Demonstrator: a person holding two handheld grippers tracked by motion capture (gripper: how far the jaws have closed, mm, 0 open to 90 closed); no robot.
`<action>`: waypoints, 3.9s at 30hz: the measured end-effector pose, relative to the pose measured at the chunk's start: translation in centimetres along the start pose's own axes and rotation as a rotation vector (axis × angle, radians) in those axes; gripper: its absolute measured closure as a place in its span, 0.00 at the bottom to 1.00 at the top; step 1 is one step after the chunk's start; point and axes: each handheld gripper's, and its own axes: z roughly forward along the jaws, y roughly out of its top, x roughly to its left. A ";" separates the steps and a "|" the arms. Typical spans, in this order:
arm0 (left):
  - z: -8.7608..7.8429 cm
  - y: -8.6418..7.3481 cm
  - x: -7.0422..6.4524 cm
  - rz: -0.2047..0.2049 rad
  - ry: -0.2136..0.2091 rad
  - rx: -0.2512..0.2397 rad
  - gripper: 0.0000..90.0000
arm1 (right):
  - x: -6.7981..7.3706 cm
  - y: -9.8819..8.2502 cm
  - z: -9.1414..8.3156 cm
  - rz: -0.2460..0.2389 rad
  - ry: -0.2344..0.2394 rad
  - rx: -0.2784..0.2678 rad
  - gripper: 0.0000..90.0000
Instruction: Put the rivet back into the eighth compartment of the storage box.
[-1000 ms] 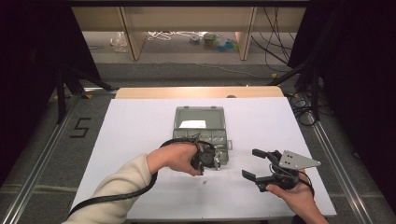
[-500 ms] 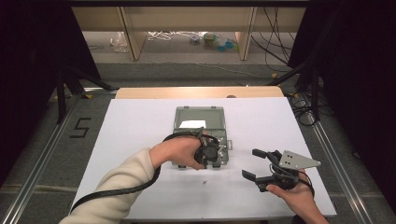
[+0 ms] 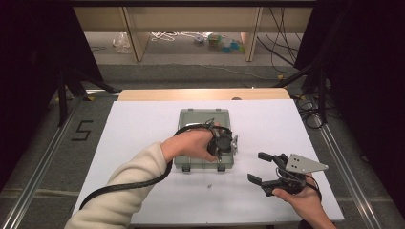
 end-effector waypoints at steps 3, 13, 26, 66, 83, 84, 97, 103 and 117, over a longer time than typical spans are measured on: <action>0.4 0.5 0.4 0.008 0.010 -0.005 0.92 | 0.0 0.0 0.0 -0.001 0.000 -0.001 0.18; 1.5 1.0 1.2 -0.012 0.030 -0.035 0.88 | 0.0 0.0 0.0 0.000 0.001 -0.008 0.18; 0.1 -0.8 -3.0 -0.024 -0.010 -0.080 0.47 | -0.1 0.0 -0.1 -0.003 -0.001 0.000 0.18; 5.4 -2.5 -6.1 -0.023 -0.218 0.071 0.80 | -0.1 0.0 -0.1 -0.009 -0.007 0.014 0.18; 5.5 -1.9 -6.1 -0.030 -0.224 0.120 0.92 | 0.0 0.0 -0.2 -0.005 -0.012 0.014 0.18; 5.5 -1.9 -6.1 -0.031 -0.226 0.120 0.92 | 0.0 0.0 0.0 -0.004 -0.005 -0.001 0.18; 3.0 -1.6 -5.0 -0.038 -0.169 0.063 0.92 | -0.1 0.0 -0.2 -0.008 -0.013 0.015 0.18; 1.2 -1.4 -3.6 -0.047 -0.119 0.044 0.92 | 0.0 0.0 -0.2 -0.004 -0.017 0.007 0.18; -0.7 0.5 -0.1 -0.058 -0.022 0.005 0.92 | 0.0 0.1 -0.6 0.020 -0.002 0.052 0.18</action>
